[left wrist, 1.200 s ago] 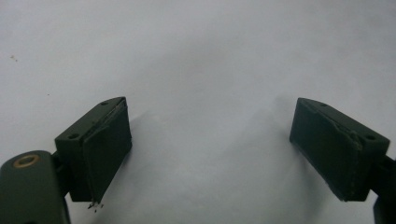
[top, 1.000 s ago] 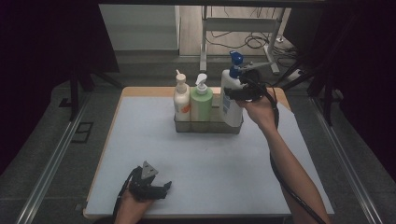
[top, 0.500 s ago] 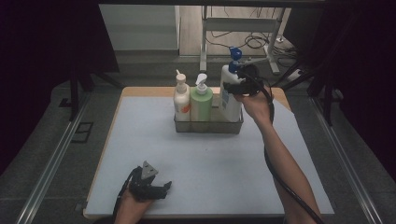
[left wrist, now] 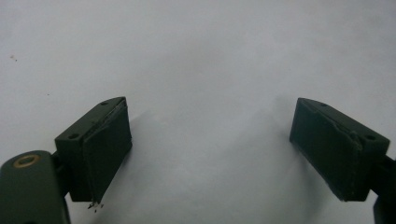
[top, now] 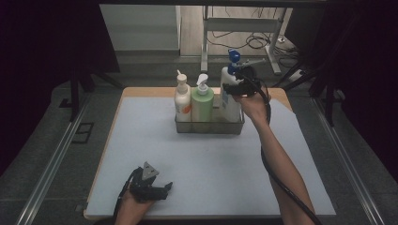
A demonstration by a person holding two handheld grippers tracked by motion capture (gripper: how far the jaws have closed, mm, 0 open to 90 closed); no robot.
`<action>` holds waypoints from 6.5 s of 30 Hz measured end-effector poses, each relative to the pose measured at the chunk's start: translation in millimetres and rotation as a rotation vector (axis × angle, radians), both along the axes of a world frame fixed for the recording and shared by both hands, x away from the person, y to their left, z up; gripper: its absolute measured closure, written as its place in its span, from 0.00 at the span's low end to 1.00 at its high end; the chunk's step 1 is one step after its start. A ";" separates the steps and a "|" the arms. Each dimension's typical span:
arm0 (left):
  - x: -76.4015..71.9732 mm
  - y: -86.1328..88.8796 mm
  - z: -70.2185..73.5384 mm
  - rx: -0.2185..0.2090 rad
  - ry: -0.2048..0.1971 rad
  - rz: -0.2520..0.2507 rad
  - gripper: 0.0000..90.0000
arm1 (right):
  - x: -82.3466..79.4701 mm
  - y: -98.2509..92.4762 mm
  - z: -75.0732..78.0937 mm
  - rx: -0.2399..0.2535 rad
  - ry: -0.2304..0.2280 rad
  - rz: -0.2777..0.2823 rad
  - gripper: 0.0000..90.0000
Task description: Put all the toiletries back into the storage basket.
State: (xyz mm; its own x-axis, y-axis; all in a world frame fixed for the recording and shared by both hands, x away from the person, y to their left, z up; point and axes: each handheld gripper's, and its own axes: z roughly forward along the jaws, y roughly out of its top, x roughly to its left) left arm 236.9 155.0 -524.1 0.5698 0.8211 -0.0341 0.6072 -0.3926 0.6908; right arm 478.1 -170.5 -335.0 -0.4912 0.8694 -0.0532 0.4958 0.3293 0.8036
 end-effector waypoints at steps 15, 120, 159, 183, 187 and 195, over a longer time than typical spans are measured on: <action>-0.2 0.1 0.1 0.001 0.002 0.000 0.14 | -3.0 -2.0 -22.2 0.004 0.037 0.008 0.45; -0.2 -0.1 0.1 -0.002 0.004 0.001 0.14 | 12.1 -52.1 -119.8 0.064 0.191 0.060 0.99; 0.0 0.0 0.2 0.000 0.005 0.000 0.14 | -6.3 -30.0 -127.6 0.064 0.233 0.143 1.00; 0.1 0.1 0.3 0.002 0.006 -0.001 0.14 | -10.8 -27.6 -125.5 0.049 0.229 0.154 0.97; 0.0 0.1 0.3 0.002 0.005 -0.001 0.14 | -10.8 -29.9 -123.8 0.044 0.222 0.152 0.93; 0.0 0.1 0.2 0.002 0.005 -0.001 0.14 | -14.1 -32.1 -118.3 0.065 0.214 0.153 0.88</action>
